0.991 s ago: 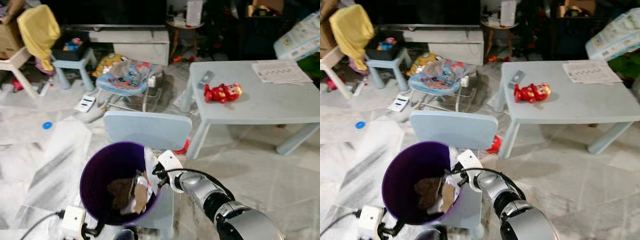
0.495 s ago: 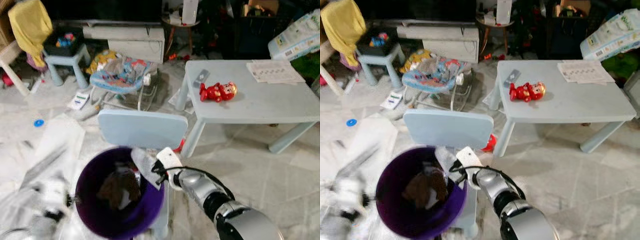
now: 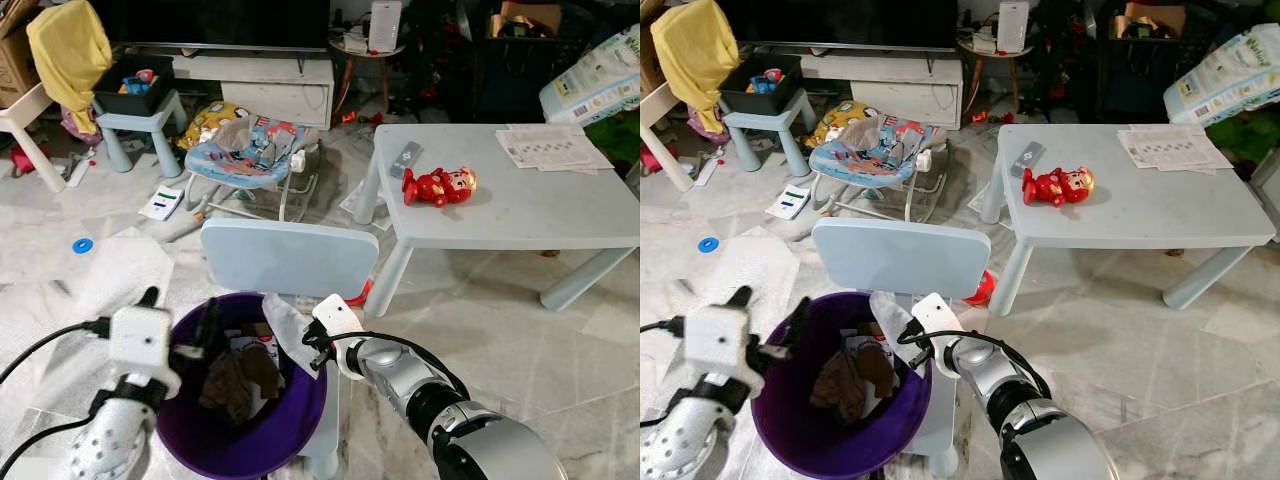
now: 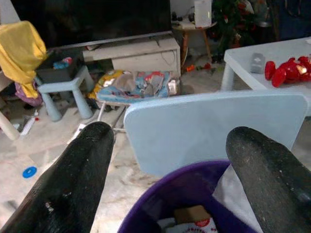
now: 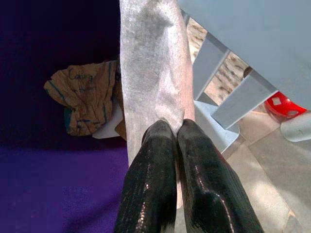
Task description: Picking trash to rubbish bin
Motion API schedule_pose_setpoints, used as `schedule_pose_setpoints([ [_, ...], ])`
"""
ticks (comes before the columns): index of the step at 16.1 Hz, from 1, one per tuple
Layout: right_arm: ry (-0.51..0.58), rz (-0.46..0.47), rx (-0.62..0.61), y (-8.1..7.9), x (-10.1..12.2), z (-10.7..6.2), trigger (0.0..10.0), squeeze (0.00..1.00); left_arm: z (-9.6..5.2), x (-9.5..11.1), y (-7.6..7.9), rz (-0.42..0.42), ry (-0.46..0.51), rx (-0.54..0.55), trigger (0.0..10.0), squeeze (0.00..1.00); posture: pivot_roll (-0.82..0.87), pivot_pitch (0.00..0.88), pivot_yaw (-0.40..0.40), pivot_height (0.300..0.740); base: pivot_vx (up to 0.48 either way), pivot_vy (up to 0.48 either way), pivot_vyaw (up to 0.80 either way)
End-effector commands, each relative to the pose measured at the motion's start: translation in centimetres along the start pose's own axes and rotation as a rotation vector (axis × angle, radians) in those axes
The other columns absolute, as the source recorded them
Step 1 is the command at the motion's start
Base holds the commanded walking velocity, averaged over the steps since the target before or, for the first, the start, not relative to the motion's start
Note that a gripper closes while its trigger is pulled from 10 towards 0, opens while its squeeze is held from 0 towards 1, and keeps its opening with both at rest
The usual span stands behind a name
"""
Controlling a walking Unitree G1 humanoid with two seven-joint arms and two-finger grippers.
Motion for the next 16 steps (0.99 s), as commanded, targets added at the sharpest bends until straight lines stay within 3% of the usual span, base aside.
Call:
schedule_pose_setpoints([
  [1,-0.008,0.005,0.072,-3.0,0.1,0.8,8.0,0.0,0.1,1.1,0.1,0.013,0.009,0.007,10.0,0.0,0.21,0.14,-0.081,0.74,0.0,0.0,0.0],
  [2,-0.004,0.005,0.073,-3.0,0.2,0.8,9.9,0.0,0.3,1.7,0.3,0.014,0.018,0.012,10.0,0.0,0.21,0.14,-0.081,0.74,0.0,0.0,0.0],
  [3,0.007,0.007,0.075,-3.0,0.5,0.8,8.2,0.0,0.8,3.1,0.8,0.008,0.052,0.021,10.0,0.0,0.21,0.136,-0.082,0.74,0.0,0.0,0.0],
  [5,0.029,0.014,0.08,-3.0,1.1,0.8,9.8,0.0,2.2,7.3,1.9,-0.006,0.14,0.049,10.0,0.0,0.2,0.131,-0.085,0.74,0.0,0.0,0.0],
  [7,0.058,0.022,0.083,-2.8,1.9,0.8,9.6,0.0,4.4,12.0,3.3,-0.087,0.23,0.039,10.0,0.0,0.19,0.122,-0.089,0.74,0.0,0.0,0.0],
  [8,0.066,0.026,0.087,-2.8,2.1,0.7,9.1,0.0,5.0,12.9,3.7,-0.12,0.249,0.03,10.0,0.0,0.19,0.118,-0.092,0.74,0.0,0.0,0.0],
  [9,0.076,0.026,0.087,-2.7,2.4,0.7,7.9,0.0,5.4,13.1,4.0,-0.128,0.258,0.027,10.0,0.0,0.18,0.108,-0.094,0.74,0.0,0.0,0.0],
  [11,0.101,0.028,0.076,-2.2,2.8,0.5,8.7,0.0,6.2,12.2,4.2,-0.095,0.255,0.041,10.0,0.0,0.17,0.089,-0.098,0.74,0.0,0.0,0.0],
  [12,0.113,0.03,0.07,-1.9,3.0,0.4,8.6,0.0,6.4,11.6,3.6,-0.085,0.248,0.074,10.0,0.0,0.17,0.081,-0.1,0.74,0.0,0.0,0.0],
  [13,0.141,0.037,0.063,-1.5,3.5,0.3,8.5,0.0,6.1,11.0,1.9,-0.004,0.266,0.173,10.0,0.0,0.17,0.068,-0.101,0.74,0.0,0.0,0.0],
  [14,0.165,0.044,0.061,-1.3,3.9,0.2,8.7,0.0,5.7,10.3,0.9,0.063,0.283,0.232,10.0,0.0,0.17,0.061,-0.105,0.74,0.0,0.0,0.0],
  [15,0.184,0.051,0.063,-1.1,4.3,0.1,8.2,0.0,5.5,9.5,0.5,0.12,0.282,0.259,10.0,0.0,0.17,0.053,-0.111,0.74,0.0,0.0,0.0],
  [16,0.205,0.054,0.06,-0.9,4.6,-0.1,8.5,0.0,4.6,6.9,-0.2,0.165,0.249,0.257,10.0,0.0,0.17,0.049,-0.114,0.74,0.0,0.0,0.0],
])
Point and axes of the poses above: a point about 5 cm out from each wrist's last joint towards the gripper, its own z axis pointing out of the wrist towards the gripper, its own x axis along the axis of the wrist's last joint, y = z × x, the point moved 4 cm from there along z, pointing out of the wrist towards the gripper, and after that the axes turned 11 degrees about z, right-handed, at the moved point
